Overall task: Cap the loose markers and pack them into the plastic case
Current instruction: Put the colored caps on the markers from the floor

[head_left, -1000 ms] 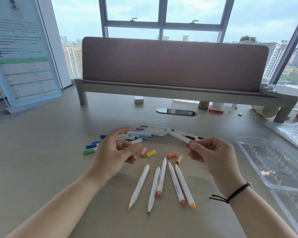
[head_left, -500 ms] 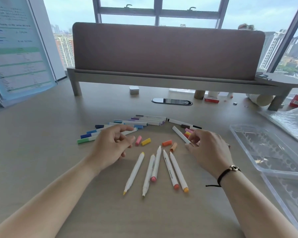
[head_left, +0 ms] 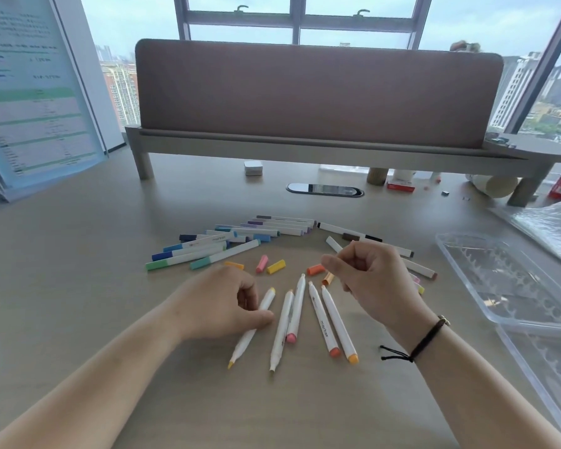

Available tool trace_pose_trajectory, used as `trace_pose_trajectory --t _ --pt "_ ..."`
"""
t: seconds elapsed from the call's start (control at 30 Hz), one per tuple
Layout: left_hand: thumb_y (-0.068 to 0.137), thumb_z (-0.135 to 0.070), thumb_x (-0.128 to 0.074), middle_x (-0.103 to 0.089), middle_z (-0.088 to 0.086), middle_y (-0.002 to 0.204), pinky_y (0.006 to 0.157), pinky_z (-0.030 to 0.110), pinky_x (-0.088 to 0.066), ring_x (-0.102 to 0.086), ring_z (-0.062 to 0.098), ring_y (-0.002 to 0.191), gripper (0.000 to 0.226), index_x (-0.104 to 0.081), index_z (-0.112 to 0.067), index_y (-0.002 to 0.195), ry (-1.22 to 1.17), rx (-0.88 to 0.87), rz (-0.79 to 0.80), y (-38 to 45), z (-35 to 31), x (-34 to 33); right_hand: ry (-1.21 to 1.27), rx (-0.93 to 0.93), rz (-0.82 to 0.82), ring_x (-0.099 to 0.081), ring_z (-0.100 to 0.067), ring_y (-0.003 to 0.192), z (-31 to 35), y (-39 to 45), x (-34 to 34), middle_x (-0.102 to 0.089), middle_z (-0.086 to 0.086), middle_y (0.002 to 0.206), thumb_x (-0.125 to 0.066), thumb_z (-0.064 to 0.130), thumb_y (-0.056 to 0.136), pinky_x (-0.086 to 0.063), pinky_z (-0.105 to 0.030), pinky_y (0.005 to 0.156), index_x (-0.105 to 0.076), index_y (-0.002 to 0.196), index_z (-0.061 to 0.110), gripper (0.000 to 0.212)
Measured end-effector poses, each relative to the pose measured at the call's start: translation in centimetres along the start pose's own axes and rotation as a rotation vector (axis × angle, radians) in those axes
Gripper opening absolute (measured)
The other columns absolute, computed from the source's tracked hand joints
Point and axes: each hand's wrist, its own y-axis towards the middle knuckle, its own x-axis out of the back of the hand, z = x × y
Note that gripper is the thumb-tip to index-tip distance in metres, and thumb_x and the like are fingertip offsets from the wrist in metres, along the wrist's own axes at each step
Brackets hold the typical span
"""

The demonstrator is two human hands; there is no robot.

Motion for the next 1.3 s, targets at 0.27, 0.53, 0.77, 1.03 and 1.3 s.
trace_pose_trajectory --t 0.27,0.53,0.77,1.03,1.3 --pt "0.077 -0.04 -0.074 -0.063 -0.01 0.061 0.054 0.02 -0.041 -0.051 0.001 0.053 0.025 -0.07 -0.019 0.066 -0.103 0.088 -0.005 0.3 0.3 0.1 0.011 -0.01 -0.004 -0.039 -0.015 0.046 0.0 0.0 -0.1 -0.053 0.002 0.048 -0.075 0.028 0.086 -0.039 -0.036 0.052 -0.066 0.064 0.015 0.028" --pt "0.09 -0.015 -0.064 -0.055 0.01 0.055 0.04 0.025 -0.04 -0.045 0.018 0.043 0.031 -0.067 -0.007 0.06 -1.123 0.302 -0.298 0.8 0.4 2.0 -0.111 0.024 0.036 -0.039 -0.009 0.045 -0.5 0.0 -0.4 -0.056 0.004 0.051 -0.075 0.031 0.086 -0.038 -0.032 0.049 -0.068 0.067 0.017 0.024" --pt "0.09 -0.008 -0.064 -0.074 0.015 0.081 0.054 0.024 -0.059 -0.067 0.015 0.057 0.026 -0.078 -0.012 0.069 -1.57 0.222 -0.354 0.8 0.5 2.3 -0.403 0.083 0.015 -0.046 -0.003 0.053 -1.5 0.7 -0.7 -0.057 0.013 0.06 -0.073 0.03 0.087 -0.043 -0.028 0.055 -0.068 0.073 0.029 0.015" --pt "0.09 -0.009 -0.067 -0.075 0.015 0.088 0.062 0.025 -0.061 -0.07 0.017 0.066 0.013 -0.076 -0.007 0.081 -1.577 0.295 -0.468 1.2 1.4 2.2 -0.96 0.285 0.383 -0.057 -0.017 0.107 2.6 5.0 -4.5 -0.054 0.008 0.117 -0.06 0.039 0.093 -0.047 -0.031 0.081 -0.06 0.129 0.036 0.036" --pt "0.089 -0.01 -0.07 -0.075 0.013 0.085 0.062 0.028 -0.061 -0.069 0.016 0.064 0.007 -0.072 -0.003 0.09 -1.6 0.348 -0.486 1.5 1.9 2.4 -1.082 0.329 0.454 -0.058 -0.018 0.097 2.9 6.4 -7.1 -0.052 0.004 0.11 -0.057 0.031 0.099 -0.05 -0.03 0.082 -0.071 0.11 0.03 0.019"
